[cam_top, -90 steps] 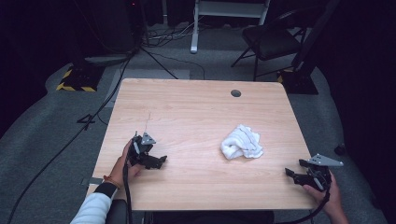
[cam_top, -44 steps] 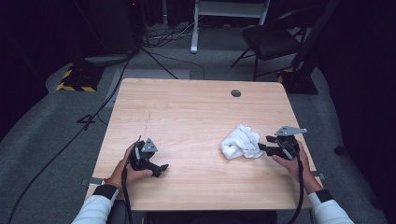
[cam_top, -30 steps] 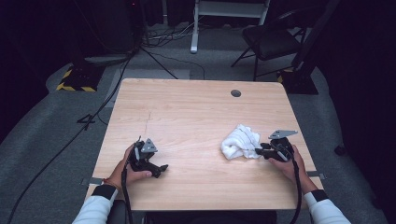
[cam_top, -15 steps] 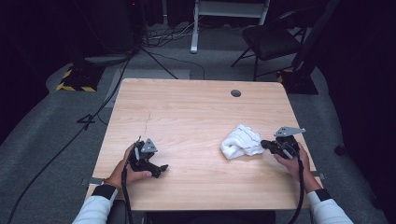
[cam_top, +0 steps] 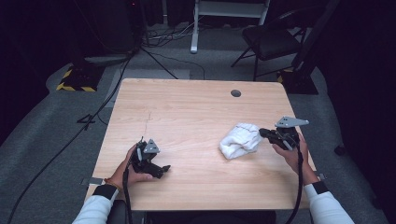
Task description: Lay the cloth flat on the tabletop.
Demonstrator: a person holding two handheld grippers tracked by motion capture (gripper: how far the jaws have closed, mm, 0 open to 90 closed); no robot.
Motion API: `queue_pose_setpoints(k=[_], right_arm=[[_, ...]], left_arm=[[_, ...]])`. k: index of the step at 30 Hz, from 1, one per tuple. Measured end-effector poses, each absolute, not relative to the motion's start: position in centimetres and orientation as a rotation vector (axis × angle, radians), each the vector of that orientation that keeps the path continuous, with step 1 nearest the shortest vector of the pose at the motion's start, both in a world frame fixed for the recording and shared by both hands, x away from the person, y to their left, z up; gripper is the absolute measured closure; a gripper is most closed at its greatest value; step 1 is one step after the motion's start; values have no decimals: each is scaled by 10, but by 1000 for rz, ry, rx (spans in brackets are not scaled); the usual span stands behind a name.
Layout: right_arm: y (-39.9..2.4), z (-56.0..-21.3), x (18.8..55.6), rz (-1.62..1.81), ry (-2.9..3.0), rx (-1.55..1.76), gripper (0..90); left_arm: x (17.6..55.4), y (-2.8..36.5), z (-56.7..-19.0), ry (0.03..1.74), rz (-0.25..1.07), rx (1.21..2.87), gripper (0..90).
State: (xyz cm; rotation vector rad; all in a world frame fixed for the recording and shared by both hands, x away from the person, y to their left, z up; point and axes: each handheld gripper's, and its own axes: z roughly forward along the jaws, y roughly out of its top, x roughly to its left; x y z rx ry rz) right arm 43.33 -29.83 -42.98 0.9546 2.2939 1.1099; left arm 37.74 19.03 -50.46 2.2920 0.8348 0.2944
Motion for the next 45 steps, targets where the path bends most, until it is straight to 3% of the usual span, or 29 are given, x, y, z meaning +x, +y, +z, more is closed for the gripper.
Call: queue_pose_setpoints(k=[25,27,29,39,45], right_arm=[[-170,-420,473,1050,2383,783,870],[-167,-422,475,1050,2390,785,866],[-164,-424,476,1045,2384,788,799],[-186,-426,475,1074,2349,864,722],[-192,-425,474,1089,2353,868,651]], left_arm=[[388,174,-505,803,282,2300,8],[391,170,-504,800,282,2304,7],[394,166,-504,796,279,2306,6],[406,148,-504,776,275,2315,4],[421,117,-502,756,257,2335,8]])
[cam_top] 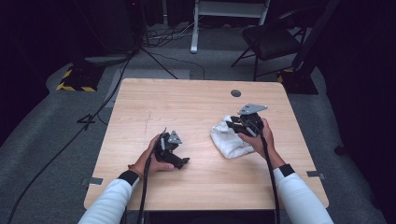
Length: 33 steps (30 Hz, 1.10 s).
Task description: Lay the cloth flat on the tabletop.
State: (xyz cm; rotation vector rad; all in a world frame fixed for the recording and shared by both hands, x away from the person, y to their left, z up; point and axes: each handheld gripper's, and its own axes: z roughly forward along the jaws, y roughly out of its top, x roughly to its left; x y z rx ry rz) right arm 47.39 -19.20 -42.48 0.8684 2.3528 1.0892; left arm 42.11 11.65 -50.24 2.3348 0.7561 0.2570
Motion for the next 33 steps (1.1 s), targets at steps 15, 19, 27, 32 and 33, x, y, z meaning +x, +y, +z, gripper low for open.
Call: queue_pose_setpoints(k=[15,19,27,32,33], right_arm=[[-266,-434,460,1046,2295,993,563],[-296,-451,460,970,2292,1088,564],[-297,-463,464,916,2315,1101,556],[-297,-471,467,883,2345,1104,545],[-298,-473,468,880,2346,1117,545]], left_arm=[[430,71,-496,649,306,2347,179],[440,57,-487,655,284,2317,203],[468,34,-463,675,329,2210,217],[485,17,-464,664,362,2224,257],[488,14,-465,662,360,2224,268]])
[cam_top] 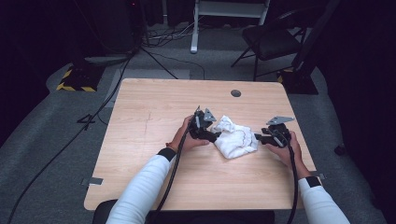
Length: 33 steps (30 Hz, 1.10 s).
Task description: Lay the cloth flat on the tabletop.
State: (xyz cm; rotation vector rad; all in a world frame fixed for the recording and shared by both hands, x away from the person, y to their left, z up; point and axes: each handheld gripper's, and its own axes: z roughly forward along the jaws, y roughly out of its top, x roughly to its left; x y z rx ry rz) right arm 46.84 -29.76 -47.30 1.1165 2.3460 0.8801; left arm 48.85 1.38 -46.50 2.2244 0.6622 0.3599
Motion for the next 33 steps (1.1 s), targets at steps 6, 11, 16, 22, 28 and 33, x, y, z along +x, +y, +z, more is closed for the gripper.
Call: queue_pose_setpoints(k=[6,11,16,22,28,33], right_arm=[[-297,-482,474,850,2363,1140,538],[-297,-485,474,825,2373,1143,534],[-298,-485,474,828,2381,1151,554],[-297,-484,471,840,2417,1136,693],[-295,-484,465,848,2452,1094,781],[-294,-484,460,858,2466,1090,811]], left_arm=[[506,4,-468,662,355,2242,442],[512,9,-471,639,395,2294,750],[516,26,-473,678,398,2305,829],[514,52,-476,710,313,2275,834],[499,70,-481,679,256,2310,842],[485,82,-479,672,214,2323,847]])
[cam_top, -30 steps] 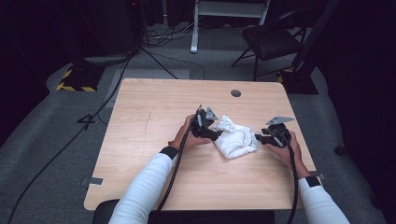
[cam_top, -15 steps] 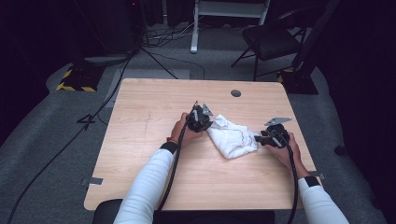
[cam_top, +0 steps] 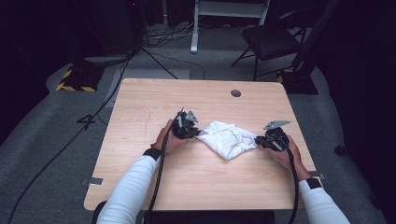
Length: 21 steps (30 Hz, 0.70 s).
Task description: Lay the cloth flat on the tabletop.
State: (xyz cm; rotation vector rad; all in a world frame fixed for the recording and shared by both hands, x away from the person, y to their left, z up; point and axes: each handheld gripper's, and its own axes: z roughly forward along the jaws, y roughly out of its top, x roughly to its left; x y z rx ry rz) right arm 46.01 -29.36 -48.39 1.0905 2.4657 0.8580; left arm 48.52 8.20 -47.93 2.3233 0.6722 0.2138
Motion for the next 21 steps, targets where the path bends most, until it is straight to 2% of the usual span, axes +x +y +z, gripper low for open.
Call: queue_pose_setpoints(k=[4,8,10,11,12,13,17,18,21], right_arm=[[-293,-483,455,870,2497,1083,859],[-289,-482,451,877,2539,1058,857],[-287,-482,449,871,2535,1046,821],[-286,-482,449,859,2518,1046,780],[-285,-482,449,847,2509,1042,738],[-285,-482,451,836,2483,1059,639],[-287,-482,454,845,2458,1104,576],[-287,-483,456,844,2451,1131,521],[-287,-484,458,852,2445,1139,496]], left_arm=[[461,95,-477,644,179,2338,847],[438,107,-477,605,148,2325,826],[435,108,-477,610,165,2321,700],[433,110,-477,622,176,2314,700],[432,111,-477,626,177,2304,598],[432,110,-474,655,225,2276,538],[434,104,-471,663,229,2253,341],[434,96,-469,649,263,2261,289],[437,89,-469,647,279,2269,260]])
